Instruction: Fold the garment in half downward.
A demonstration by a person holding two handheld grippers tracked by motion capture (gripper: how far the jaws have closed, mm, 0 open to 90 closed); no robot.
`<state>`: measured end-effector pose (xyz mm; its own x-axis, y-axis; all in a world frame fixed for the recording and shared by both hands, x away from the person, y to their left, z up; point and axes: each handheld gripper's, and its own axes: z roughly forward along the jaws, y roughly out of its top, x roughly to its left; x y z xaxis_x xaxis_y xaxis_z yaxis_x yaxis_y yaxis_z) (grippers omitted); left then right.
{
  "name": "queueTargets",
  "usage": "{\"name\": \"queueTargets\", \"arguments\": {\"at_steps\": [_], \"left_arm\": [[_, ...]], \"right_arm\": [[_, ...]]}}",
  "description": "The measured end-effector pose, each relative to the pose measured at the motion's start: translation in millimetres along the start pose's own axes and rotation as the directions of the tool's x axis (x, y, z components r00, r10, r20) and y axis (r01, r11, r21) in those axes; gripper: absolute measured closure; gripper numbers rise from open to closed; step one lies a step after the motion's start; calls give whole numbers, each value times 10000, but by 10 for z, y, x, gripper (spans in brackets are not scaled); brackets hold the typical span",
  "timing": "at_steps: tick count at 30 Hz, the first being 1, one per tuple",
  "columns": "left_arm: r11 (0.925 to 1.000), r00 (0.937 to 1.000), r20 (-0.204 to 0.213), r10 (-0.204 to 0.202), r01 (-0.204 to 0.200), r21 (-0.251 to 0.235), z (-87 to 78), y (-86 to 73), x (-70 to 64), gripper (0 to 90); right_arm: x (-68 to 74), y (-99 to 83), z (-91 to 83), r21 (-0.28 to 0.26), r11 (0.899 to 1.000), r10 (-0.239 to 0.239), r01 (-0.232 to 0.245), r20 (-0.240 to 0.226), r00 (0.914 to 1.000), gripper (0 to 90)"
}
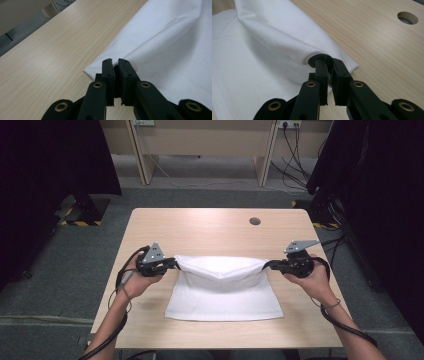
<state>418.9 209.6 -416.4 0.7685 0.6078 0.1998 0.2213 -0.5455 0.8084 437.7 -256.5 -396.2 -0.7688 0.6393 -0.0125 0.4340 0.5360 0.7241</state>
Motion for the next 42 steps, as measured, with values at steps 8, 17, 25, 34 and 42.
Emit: {"name": "queueTargets", "arguments": {"at_steps": [8,17,25,34,42], "left_arm": [[9999,9999,70,113,-113,6,-69,-59,-109,832],[9993,9992,94,386,-386,-3,-141,-78,-216,832],[9981,9981,170,590,-593,147,-142,-105,-302,832],[9979,9979,161,629,-631,108,-204,-142,-329,832],[9982,9981,163,591,-591,19,-222,-147,-349,832]], "right_arm": [[79,-92,-32,5,9999,-128,128,-66,9999,844],[171,-190,-54,62,9994,-338,338,-88,9994,844],[200,-242,-60,44,9994,-329,329,-129,9994,844],[217,-253,-115,32,9990,-444,444,-83,9990,844],[225,-276,-136,11,9990,-448,448,-76,9990,844]]}}
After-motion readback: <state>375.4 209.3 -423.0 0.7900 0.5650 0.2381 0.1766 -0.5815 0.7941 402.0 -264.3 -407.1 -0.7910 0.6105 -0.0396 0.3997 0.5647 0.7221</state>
